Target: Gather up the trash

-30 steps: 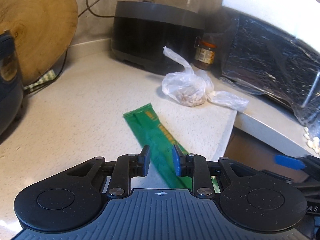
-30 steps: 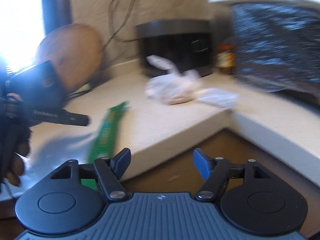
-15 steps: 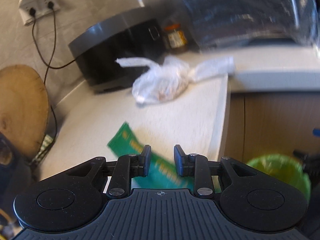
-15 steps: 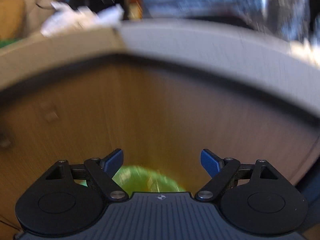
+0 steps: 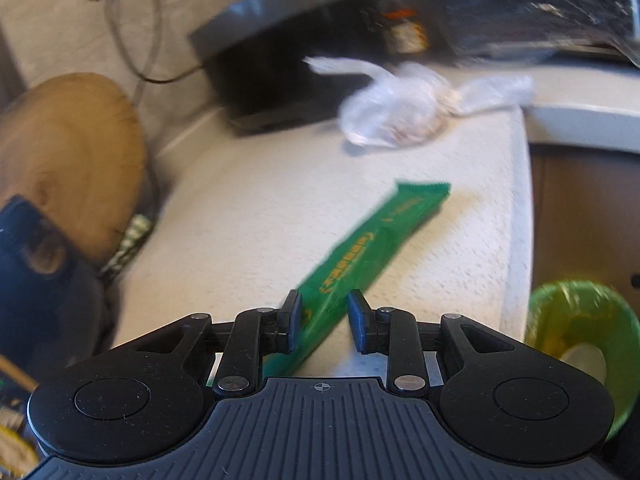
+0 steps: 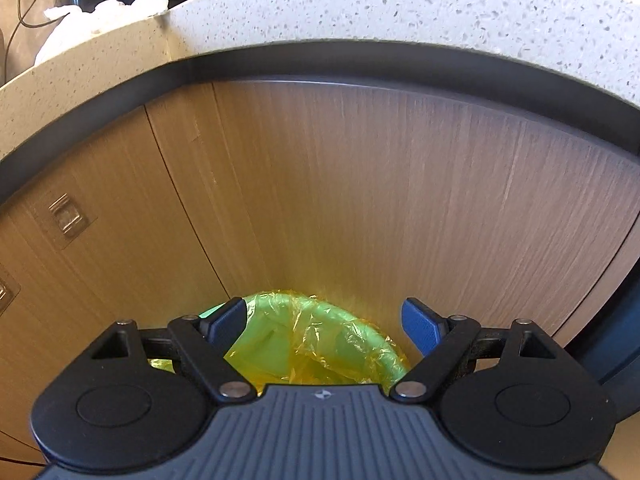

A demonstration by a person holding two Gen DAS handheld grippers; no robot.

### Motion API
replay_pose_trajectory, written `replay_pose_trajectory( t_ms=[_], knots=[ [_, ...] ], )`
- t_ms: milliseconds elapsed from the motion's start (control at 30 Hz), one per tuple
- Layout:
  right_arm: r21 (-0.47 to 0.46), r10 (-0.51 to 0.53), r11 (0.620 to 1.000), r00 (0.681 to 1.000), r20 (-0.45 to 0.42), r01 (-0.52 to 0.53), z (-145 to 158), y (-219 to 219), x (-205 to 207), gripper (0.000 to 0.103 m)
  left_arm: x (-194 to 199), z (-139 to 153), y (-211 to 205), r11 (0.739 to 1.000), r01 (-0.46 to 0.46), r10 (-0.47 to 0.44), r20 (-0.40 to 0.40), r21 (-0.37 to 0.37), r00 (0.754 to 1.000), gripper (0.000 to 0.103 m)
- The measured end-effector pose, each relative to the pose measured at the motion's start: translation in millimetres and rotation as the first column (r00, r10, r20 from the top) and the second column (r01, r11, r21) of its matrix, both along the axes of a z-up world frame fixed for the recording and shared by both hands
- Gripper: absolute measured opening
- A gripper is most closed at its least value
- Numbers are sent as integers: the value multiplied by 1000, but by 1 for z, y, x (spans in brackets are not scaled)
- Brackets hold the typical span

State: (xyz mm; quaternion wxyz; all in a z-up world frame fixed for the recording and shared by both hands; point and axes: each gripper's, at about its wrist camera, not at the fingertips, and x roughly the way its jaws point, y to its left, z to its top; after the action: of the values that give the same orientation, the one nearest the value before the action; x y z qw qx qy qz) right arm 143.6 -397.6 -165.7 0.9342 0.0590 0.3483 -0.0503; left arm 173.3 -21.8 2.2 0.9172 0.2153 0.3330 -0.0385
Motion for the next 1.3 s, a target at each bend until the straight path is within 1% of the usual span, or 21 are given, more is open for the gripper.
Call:
replay_pose_trajectory(
  t_ms=[133,233,300,333,400,433,467,533,633,700,733,833,867,933,1000,1067,1133,1200,1233,1267,1300],
  knots=[
    [24,38,999,999,5,-38,4,7,-3,85,2,-4,1,998,65,-65,-1,-5,998,33],
    [19,53,998,997,49,-54,24,12,-7,85,4,5,4,992,123,-123,4,-29,992,33],
    [-11,79,997,991,103,-78,49,18,-9,85,5,11,3,983,182,-182,10,-4,983,33],
    [-30,96,995,986,135,-93,64,23,-9,85,6,11,0,977,210,-210,10,31,978,33],
    [-55,136,990,971,195,-127,96,34,-5,87,10,8,-4,966,242,-242,-13,93,970,33],
    [-56,158,987,962,223,-149,112,38,-2,91,13,6,-4,960,260,-258,-36,101,966,33],
    [-51,180,984,952,247,-173,129,44,4,94,17,5,-4,958,271,-267,-58,90,962,33],
    [-22,225,973,934,279,-228,158,56,20,96,24,3,-1,961,272,-267,-91,48,959,33],
    [21,295,949,909,294,-315,193,78,55,97,32,3,3,959,282,-282,-104,-17,954,33],
    [5,336,936,899,283,-352,208,101,87,99,36,6,7,954,290,-298,-117,-79,947,35],
    [-2,346,933,897,275,-360,213,112,103,99,39,7,9,948,294,-308,-129,-120,942,38],
    [-34,371,927,900,228,-374,218,148,158,99,48,9,14,927,294,-334,-160,-234,929,55],
    [-45,370,928,906,207,-369,215,160,175,99,49,9,14,922,294,-339,-158,-252,927,57],
    [-71,396,918,907,145,-390,207,182,208,99,51,7,14,924,296,-336,-143,-243,931,56],
    [-68,388,921,919,65,-384,195,192,238,99,50,8,17,929,283,-316,-114,-239,942,53],
    [4,368,930,930,3,-368,183,194,259,99,50,9,21,931,277,-306,-95,-237,947,52],
    [91,357,930,934,-5,-355,176,189,265,99,53,6,23,939,258,-286,-102,-229,953,54],
    [107,352,930,936,26,-353,175,185,256,93,57,5,27,939,241,-272,-101,-247,957,54],
    [110,365,924,931,24,-366,176,185,252,75,58,6,28,941,230,-261,-100,-250,960,54],
    [107,380,919,925,18,-379,178,186,246,50,59,6,29,942,222,-253,-99,-250,962,54],
    [106,393,914,919,16,-392,181,186,240,43,60,5,29,944,215,-245,-96,-250,965,54]
  ],
)
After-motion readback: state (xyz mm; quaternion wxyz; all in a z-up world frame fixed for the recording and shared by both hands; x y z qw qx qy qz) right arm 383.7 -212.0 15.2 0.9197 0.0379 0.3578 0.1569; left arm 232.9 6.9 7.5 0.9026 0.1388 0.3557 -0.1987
